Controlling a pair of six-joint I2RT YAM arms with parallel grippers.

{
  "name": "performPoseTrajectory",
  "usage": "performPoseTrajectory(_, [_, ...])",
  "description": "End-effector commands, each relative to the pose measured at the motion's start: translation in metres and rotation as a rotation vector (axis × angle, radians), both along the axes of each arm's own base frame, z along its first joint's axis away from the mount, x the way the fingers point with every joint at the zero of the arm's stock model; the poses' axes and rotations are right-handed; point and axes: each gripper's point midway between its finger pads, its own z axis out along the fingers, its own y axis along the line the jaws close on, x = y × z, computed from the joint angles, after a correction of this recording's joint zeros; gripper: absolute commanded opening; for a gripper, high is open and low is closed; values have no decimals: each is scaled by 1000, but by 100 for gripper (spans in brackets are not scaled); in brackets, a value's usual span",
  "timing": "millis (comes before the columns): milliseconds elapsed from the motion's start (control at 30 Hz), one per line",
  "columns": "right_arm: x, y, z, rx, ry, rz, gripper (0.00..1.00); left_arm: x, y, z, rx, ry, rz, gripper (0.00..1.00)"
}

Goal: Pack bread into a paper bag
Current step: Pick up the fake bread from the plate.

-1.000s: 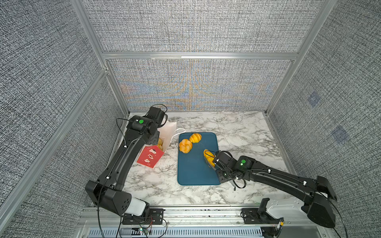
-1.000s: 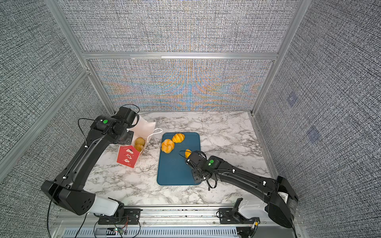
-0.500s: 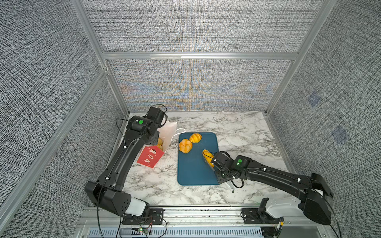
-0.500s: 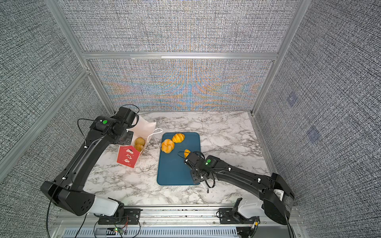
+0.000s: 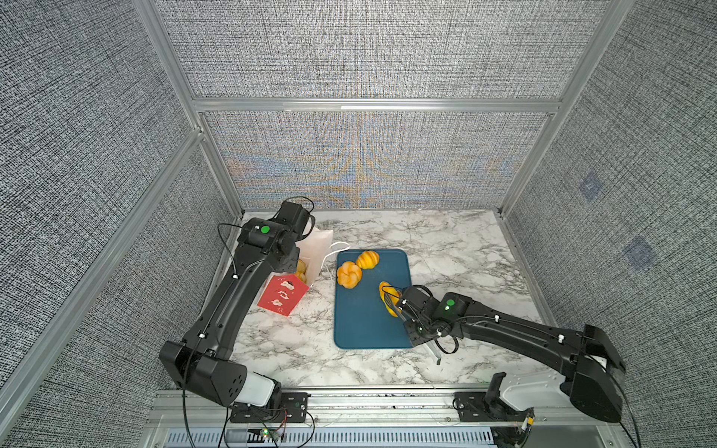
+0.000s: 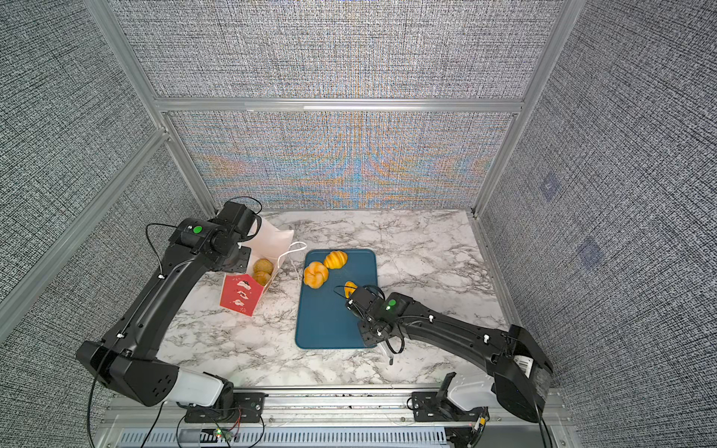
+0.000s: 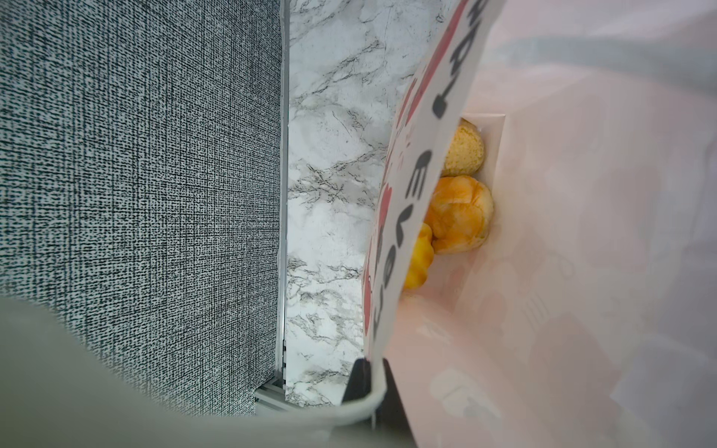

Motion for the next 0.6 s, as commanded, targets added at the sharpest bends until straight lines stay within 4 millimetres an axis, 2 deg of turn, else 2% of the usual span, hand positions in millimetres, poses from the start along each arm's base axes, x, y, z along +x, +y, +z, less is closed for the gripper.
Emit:
performPoseTrajectory(0, [4,-1,7,-1,-25,-8,40,3,2,5,11,-24,9,2])
performPoseTrajectory(333, [13,2,33,18,-79,-20,36,7,-1,6,-3,-27,7,2])
performPoseTrajectory(467, [16,3,43,25,-100,-23,30,7,-2,7,-9,-27,5,2])
performPoseTrajectory(567, [18,4,49,28,-110,-25,29,7,-3,7,-10,-28,3,2])
